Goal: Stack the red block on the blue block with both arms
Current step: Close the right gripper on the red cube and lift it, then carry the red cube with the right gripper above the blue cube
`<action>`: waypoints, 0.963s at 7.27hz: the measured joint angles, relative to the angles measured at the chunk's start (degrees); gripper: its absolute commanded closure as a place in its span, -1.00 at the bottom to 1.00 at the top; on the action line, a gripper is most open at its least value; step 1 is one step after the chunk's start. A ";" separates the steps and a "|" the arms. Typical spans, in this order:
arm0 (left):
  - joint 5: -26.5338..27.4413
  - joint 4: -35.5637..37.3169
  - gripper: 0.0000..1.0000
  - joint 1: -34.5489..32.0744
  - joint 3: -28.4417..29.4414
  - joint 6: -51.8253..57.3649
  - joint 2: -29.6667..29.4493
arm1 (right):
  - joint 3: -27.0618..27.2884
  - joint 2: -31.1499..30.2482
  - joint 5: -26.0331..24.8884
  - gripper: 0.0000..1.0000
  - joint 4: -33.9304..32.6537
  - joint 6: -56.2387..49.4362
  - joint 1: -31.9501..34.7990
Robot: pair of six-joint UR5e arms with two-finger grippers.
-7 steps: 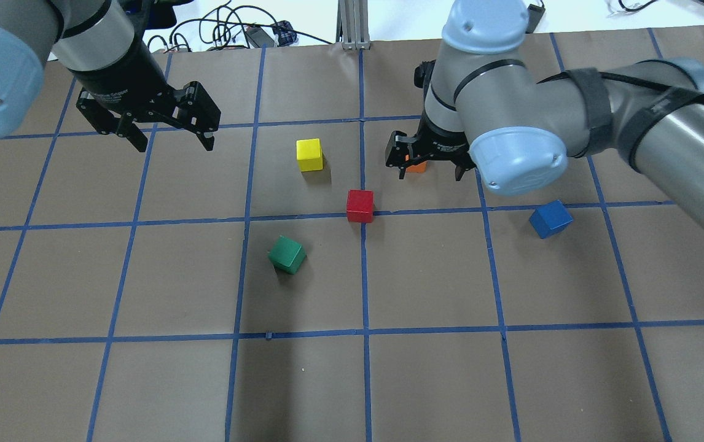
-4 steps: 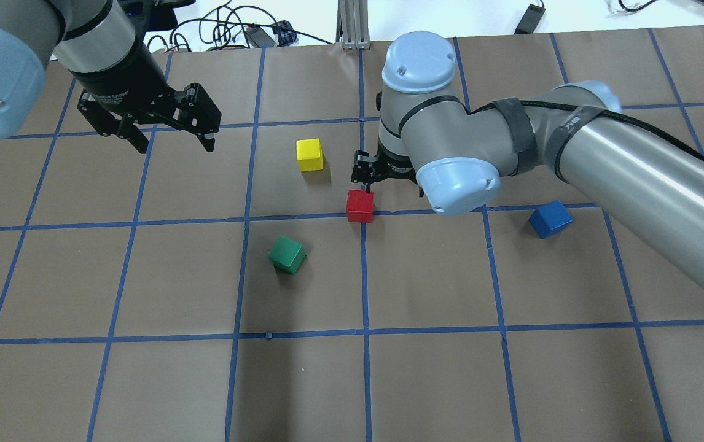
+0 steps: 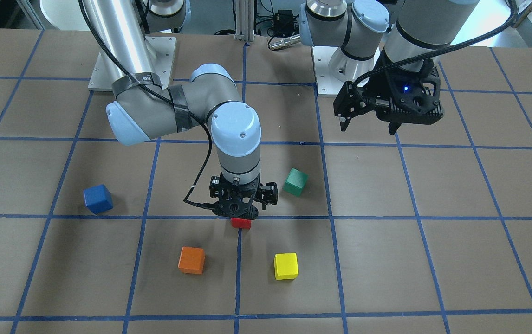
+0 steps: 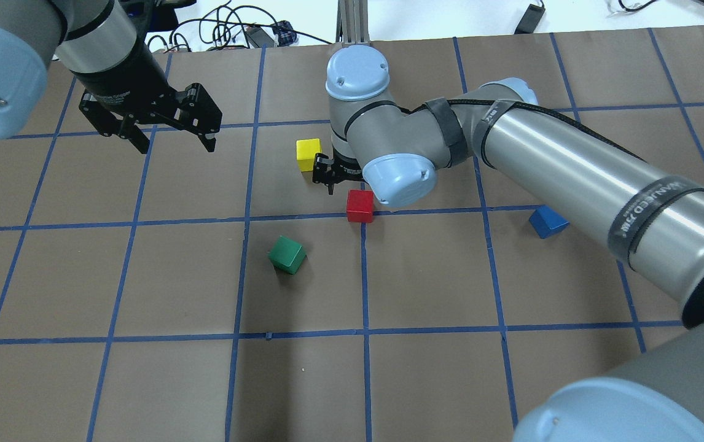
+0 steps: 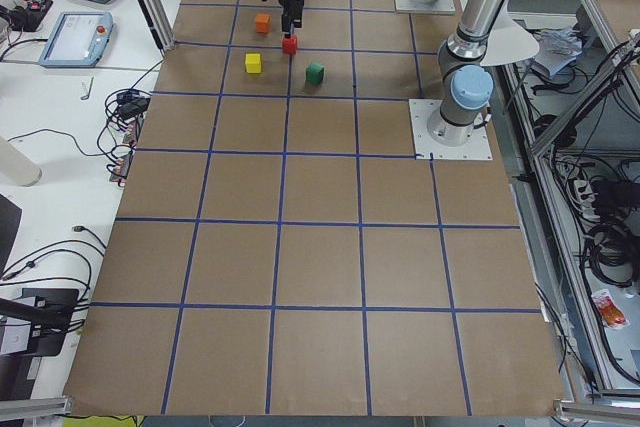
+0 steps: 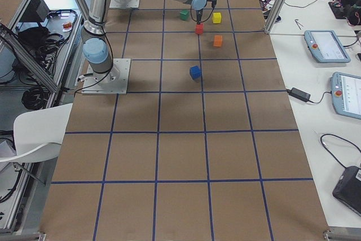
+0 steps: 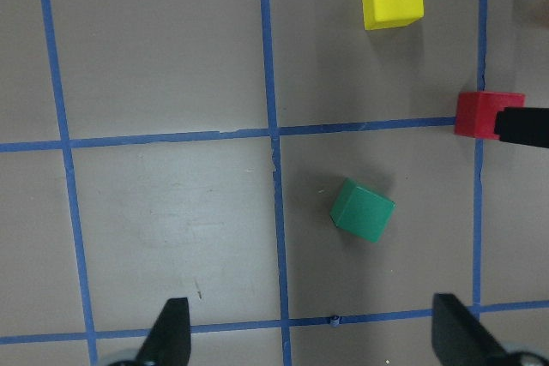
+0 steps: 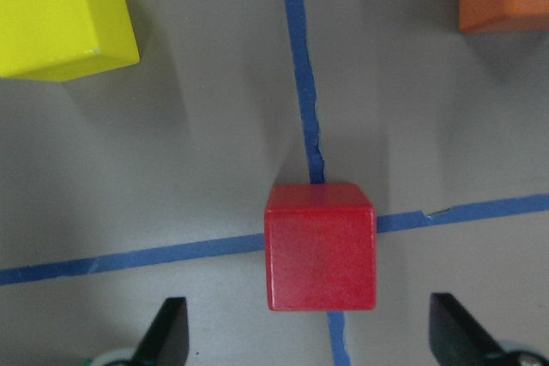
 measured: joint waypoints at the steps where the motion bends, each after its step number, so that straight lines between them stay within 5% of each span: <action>1: 0.03 0.02 -1.00 -0.01 -0.08 0.00 0.02 | -0.05 0.84 -0.33 -1.00 0.07 -0.10 0.09; 4: 0.01 0.11 -1.00 -0.08 -0.15 0.00 0.05 | 0.16 3.03 -0.50 -0.86 0.20 -0.70 0.03; 6: -0.07 0.17 -1.00 -0.06 -0.27 0.05 -0.02 | -0.24 4.55 -0.21 0.76 0.15 -0.75 -0.14; 7: -0.08 0.20 -1.00 -0.07 -0.41 0.05 -0.07 | -0.52 4.83 0.04 1.00 0.16 -0.75 -0.35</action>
